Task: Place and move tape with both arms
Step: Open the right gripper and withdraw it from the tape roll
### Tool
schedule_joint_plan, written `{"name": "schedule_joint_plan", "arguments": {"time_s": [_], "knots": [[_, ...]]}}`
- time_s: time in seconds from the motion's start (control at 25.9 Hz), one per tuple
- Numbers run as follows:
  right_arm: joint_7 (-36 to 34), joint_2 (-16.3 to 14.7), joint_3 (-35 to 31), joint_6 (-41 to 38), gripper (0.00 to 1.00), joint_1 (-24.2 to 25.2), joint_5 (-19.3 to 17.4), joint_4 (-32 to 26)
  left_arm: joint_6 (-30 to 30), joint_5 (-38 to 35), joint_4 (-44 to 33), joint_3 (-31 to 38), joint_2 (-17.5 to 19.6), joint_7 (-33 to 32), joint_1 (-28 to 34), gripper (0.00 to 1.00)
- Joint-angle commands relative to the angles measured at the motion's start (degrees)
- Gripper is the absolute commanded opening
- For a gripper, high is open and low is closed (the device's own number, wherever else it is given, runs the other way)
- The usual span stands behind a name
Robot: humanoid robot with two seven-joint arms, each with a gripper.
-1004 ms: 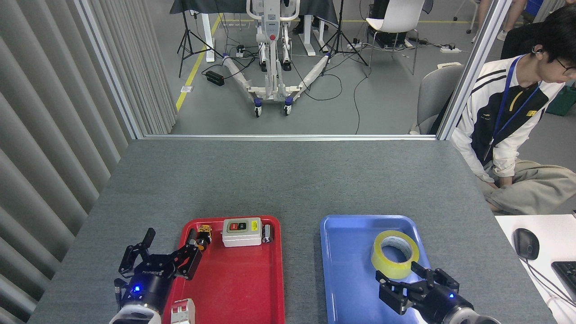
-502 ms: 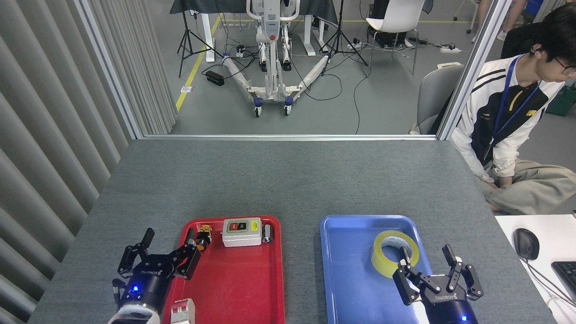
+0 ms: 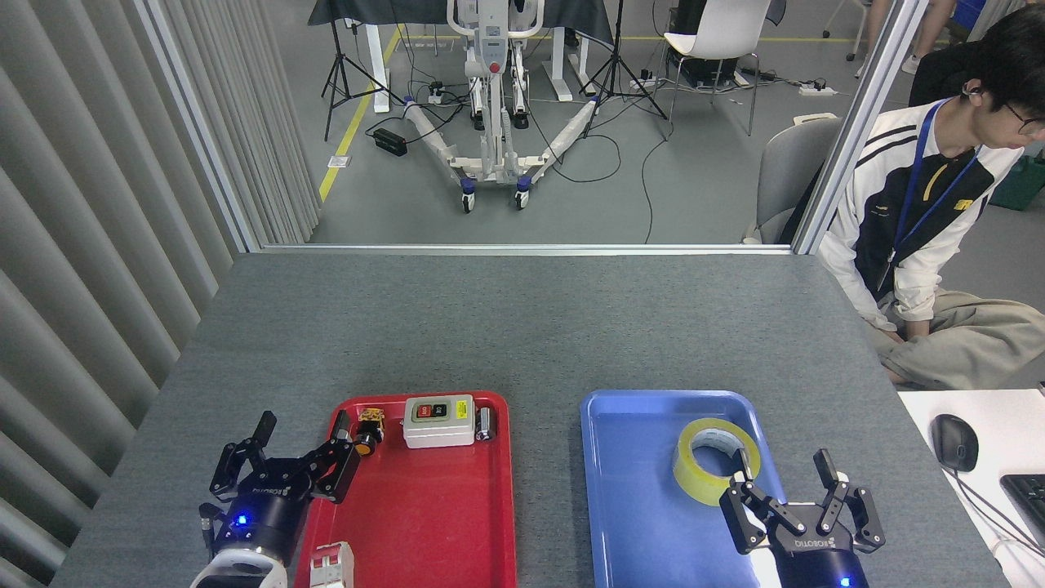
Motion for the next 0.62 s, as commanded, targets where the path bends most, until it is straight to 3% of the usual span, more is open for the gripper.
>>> {"name": "schedule_joint_plan", "arguments": {"time_s": [0.0, 0.58], "knots": [[0.6, 0.4, 0.1, 2.7, 0.99, -0.4, -0.1, 1.0, -0.2, 0.0, 0.0, 0.0, 0.0, 0.0, -0.1, 1.00], [0.5, 0.5, 0.0, 2.6, 1.00, -1.3, -1.9, 3.2, -0.2, 0.0, 0.1, 0.1, 0.2, -0.1, -0.1, 1.00]]}}
